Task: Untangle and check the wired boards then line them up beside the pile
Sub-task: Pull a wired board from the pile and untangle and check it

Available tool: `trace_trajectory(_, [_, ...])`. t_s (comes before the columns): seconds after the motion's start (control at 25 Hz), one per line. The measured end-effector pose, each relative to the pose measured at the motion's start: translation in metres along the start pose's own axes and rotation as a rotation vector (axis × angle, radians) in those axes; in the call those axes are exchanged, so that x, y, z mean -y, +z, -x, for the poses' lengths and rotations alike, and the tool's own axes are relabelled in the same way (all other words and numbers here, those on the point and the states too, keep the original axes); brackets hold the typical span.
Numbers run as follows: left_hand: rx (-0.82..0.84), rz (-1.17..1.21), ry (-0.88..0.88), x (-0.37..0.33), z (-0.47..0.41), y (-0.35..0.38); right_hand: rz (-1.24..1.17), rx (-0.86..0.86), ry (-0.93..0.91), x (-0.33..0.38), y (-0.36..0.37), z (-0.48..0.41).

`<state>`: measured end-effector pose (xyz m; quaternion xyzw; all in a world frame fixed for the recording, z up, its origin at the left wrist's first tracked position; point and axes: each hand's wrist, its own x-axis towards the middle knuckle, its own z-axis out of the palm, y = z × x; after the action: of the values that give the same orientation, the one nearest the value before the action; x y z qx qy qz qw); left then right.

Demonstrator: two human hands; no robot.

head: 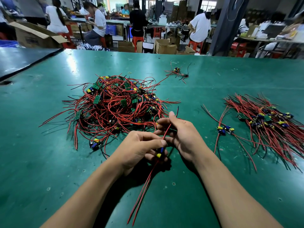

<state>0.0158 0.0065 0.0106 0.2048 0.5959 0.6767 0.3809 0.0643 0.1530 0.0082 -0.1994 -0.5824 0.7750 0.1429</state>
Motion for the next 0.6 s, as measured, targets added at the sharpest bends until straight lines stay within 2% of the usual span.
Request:
trace_trajectory(0.16, [-0.03,-0.024,0.027,0.001,0.001,0.0,-0.131,0.017,0.074,0.0,0.002,0.0])
trace_trajectory(0.32, [-0.126,0.059,0.056,0.002,-0.002,0.004,0.039,0.13,0.064,-0.007,0.009,0.007])
trace_trajectory(0.6, [-0.157,0.041,0.052,0.001,-0.001,0.006,0.08,0.183,0.057,-0.01,0.013,0.01])
